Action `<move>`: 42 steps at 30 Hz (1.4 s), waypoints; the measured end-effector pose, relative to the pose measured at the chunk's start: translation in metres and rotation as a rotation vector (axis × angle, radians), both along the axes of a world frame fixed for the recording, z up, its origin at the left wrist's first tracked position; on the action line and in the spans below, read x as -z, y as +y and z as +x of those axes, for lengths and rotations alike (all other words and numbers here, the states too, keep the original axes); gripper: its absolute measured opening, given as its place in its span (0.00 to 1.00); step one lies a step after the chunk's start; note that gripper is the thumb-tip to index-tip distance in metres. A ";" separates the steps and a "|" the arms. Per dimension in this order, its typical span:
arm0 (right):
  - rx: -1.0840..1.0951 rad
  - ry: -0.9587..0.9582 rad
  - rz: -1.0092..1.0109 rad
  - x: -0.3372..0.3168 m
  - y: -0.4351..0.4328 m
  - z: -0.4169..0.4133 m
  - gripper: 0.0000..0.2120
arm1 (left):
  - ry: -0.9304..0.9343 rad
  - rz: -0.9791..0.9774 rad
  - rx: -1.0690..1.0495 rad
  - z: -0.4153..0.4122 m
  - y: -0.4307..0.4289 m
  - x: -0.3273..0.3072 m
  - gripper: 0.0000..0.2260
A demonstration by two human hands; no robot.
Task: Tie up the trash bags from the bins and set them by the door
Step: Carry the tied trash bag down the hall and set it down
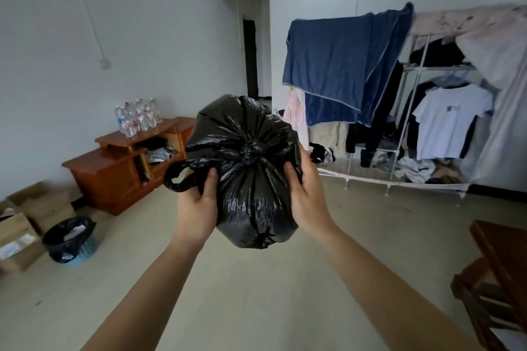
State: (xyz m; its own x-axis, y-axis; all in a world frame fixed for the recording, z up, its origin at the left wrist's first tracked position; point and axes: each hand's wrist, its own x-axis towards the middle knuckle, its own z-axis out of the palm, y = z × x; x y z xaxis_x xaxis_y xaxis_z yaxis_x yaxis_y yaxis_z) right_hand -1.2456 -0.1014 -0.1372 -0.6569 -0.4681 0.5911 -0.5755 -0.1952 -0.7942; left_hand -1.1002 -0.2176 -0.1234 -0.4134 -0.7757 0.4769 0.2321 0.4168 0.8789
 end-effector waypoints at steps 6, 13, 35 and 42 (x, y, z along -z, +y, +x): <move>0.009 -0.081 0.012 -0.019 -0.126 -0.102 0.21 | -0.025 -0.008 0.032 -0.101 -0.134 -0.026 0.09; 0.031 -0.143 -0.025 -0.010 -0.236 -0.263 0.19 | -0.077 -0.009 -0.002 -0.279 -0.259 -0.005 0.06; -0.134 -0.181 0.058 0.008 -0.756 -0.743 0.17 | -0.073 0.074 -0.159 -0.737 -0.740 0.015 0.08; -0.058 -0.229 0.079 0.000 -0.928 -0.876 0.21 | -0.094 0.078 -0.100 -0.875 -0.919 0.001 0.05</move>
